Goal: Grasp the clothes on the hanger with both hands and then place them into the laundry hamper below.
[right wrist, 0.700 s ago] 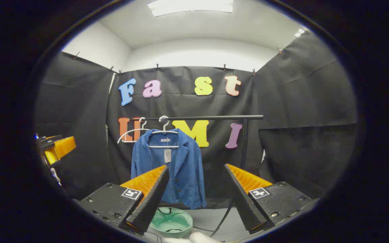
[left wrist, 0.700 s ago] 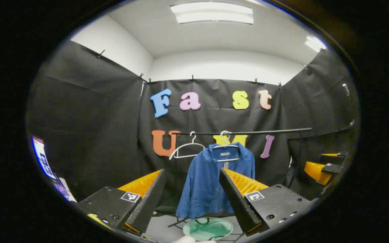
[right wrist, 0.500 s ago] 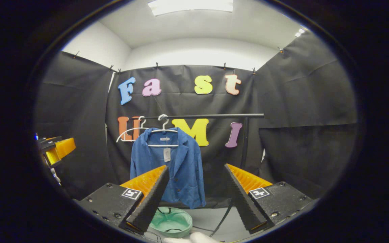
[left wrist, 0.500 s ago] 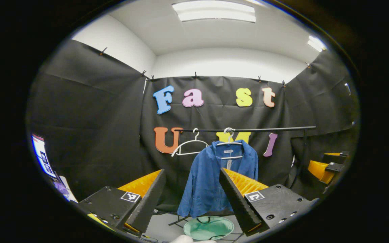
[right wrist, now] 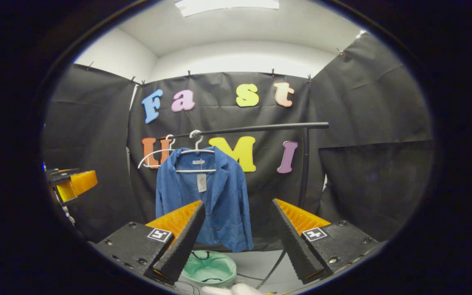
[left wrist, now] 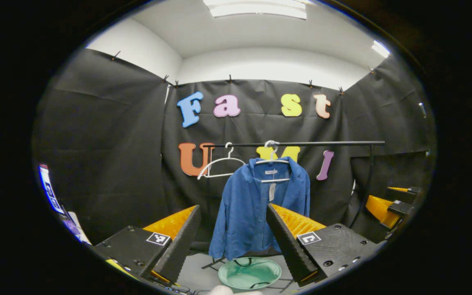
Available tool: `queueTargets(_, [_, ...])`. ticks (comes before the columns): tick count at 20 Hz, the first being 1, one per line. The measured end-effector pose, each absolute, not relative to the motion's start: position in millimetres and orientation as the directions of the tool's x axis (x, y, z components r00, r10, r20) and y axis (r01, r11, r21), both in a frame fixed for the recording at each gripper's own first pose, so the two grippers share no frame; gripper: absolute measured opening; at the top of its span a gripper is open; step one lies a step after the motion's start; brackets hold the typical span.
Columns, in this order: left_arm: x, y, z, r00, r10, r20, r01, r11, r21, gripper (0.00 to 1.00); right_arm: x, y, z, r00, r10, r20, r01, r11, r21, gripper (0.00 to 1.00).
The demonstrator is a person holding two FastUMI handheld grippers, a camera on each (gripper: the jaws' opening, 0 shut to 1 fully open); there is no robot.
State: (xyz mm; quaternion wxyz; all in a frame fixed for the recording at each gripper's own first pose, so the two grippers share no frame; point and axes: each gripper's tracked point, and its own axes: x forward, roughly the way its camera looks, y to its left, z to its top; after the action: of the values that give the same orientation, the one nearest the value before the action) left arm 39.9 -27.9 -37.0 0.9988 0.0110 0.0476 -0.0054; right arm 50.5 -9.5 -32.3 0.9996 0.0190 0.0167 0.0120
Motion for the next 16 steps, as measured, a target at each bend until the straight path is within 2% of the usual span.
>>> queueTargets(6, [68, -37, -41, 0.997, 0.015, -0.079, -0.012, 0.999, 0.043, 1.00, 82, -25, -44, 0.996, 0.021, -0.081, -0.015, 0.998, 0.069, 1.00])
queueTargets(8, [75, -41, -46, 0.996, 0.017, -0.090, -0.012, 0.999, 0.049, 0.92, 91, -28, -45, 0.996, 0.018, -0.085, -0.013, 0.998, 0.058, 1.00])
queueTargets(9, [79, -41, -47, 0.995, 0.019, -0.093, -0.014, 0.998, 0.054, 1.00, 98, -29, -45, 0.997, 0.020, -0.081, -0.016, 0.999, 0.050, 1.00])
queueTargets(11, [88, -44, -51, 0.995, 0.023, -0.099, -0.018, 0.999, 0.049, 1.00, 110, -35, -44, 0.998, 0.002, -0.065, 0.002, 0.999, 0.050, 0.99])
queueTargets(12, [94, -47, -54, 0.994, 0.024, -0.104, -0.018, 0.998, 0.052, 0.97, 117, -34, -42, 0.998, 0.009, -0.054, -0.006, 0.998, 0.056, 1.00])
queueTargets(16, [121, -54, -57, 0.997, 0.020, -0.076, -0.015, 0.997, 0.076, 1.00, 150, -22, -52, 0.995, 0.072, -0.062, -0.069, 0.997, 0.041, 1.00])
